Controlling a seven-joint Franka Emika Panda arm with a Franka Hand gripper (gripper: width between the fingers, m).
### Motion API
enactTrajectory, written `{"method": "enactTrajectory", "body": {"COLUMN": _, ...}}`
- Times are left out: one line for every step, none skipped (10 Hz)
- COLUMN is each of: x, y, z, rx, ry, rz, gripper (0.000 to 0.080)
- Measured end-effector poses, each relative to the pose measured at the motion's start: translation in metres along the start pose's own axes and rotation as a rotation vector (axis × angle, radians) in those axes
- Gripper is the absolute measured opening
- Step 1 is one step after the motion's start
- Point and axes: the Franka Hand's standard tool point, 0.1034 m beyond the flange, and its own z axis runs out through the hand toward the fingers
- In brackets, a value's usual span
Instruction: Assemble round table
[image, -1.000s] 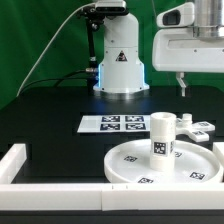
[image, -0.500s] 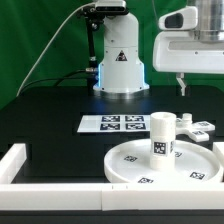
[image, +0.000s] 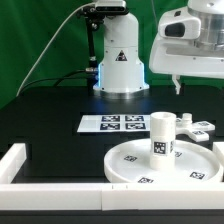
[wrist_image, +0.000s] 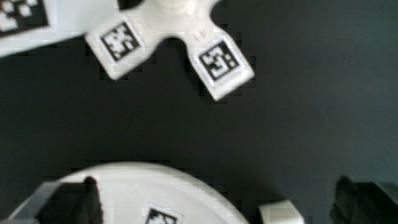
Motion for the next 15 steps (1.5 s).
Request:
{"method": "enactTrajectory", "body": {"x": 0.006, "y": 0.006, "z": 0.009, "rx": 0.003, "ry": -0.04, "rz": -0.175, "gripper": 0.0649}}
{"method": "enactTrajectory", "body": {"x": 0.0, "y": 0.002, "z": 0.019, "rx": -0.009, "ry": -0.093, "rz": -0.278, "gripper": 0.0649}}
{"method": "enactTrajectory", "body": {"x": -0.015, "y": -0.007, "z": 0.025, "rx": -0.036, "ry": -0.171, "rz": -0.297, "gripper": 0.0649}}
{"method": "enactTrajectory", "body": {"x": -0.015, "y": -0.004, "z": 0.026, "rx": -0.052, "ry": -0.251, "rz": -0.29, "gripper": 0.0649}}
{"method": "enactTrajectory", "body": {"x": -0.01, "y": 0.0, "z": 0.027, "rx": -0.06, "ry": -0.304, "rz": -0.276, "gripper": 0.0649}}
{"method": "enactTrajectory", "body": {"x": -0.011, "y": 0.001, "z": 0.028, "rx": -0.069, "ry": -0.352, "rz": -0.272, "gripper": 0.0649}}
{"method": "enactTrajectory", "body": {"x": -0.016, "y": 0.003, "z": 0.031, "rx": -0.083, "ry": -0.423, "rz": -0.267, "gripper": 0.0649}}
{"method": "enactTrajectory", "body": {"x": -0.018, "y": -0.002, "z": 0.04, "rx": -0.101, "ry": -0.439, "rz": -0.287, "gripper": 0.0649}}
{"method": "enactTrajectory", "body": {"x": -0.029, "y": -0.014, "z": 0.046, "rx": -0.157, "ry": -0.445, "rz": -0.362, "gripper": 0.0649}}
{"method": "enactTrajectory", "body": {"x": -0.037, "y": -0.024, "z": 0.051, "rx": -0.206, "ry": -0.448, "rz": -0.443, "gripper": 0.0649}}
{"method": "enactTrajectory", "body": {"x": -0.041, "y": -0.026, "z": 0.056, "rx": -0.213, "ry": -0.468, "rz": -0.451, "gripper": 0.0649}}
{"method": "enactTrajectory", "body": {"x": -0.039, "y": -0.024, "z": 0.055, "rx": -0.21, "ry": -0.466, "rz": -0.444, "gripper": 0.0649}}
{"method": "enactTrajectory", "body": {"x": -0.038, "y": -0.022, "z": 0.055, "rx": -0.208, "ry": -0.465, "rz": -0.441, "gripper": 0.0649}}
{"method": "enactTrajectory", "body": {"x": -0.038, "y": -0.022, "z": 0.056, "rx": -0.208, "ry": -0.466, "rz": -0.44, "gripper": 0.0649}}
{"method": "enactTrajectory", "body": {"x": -0.039, "y": -0.021, "z": 0.058, "rx": -0.212, "ry": -0.471, "rz": -0.438, "gripper": 0.0649}}
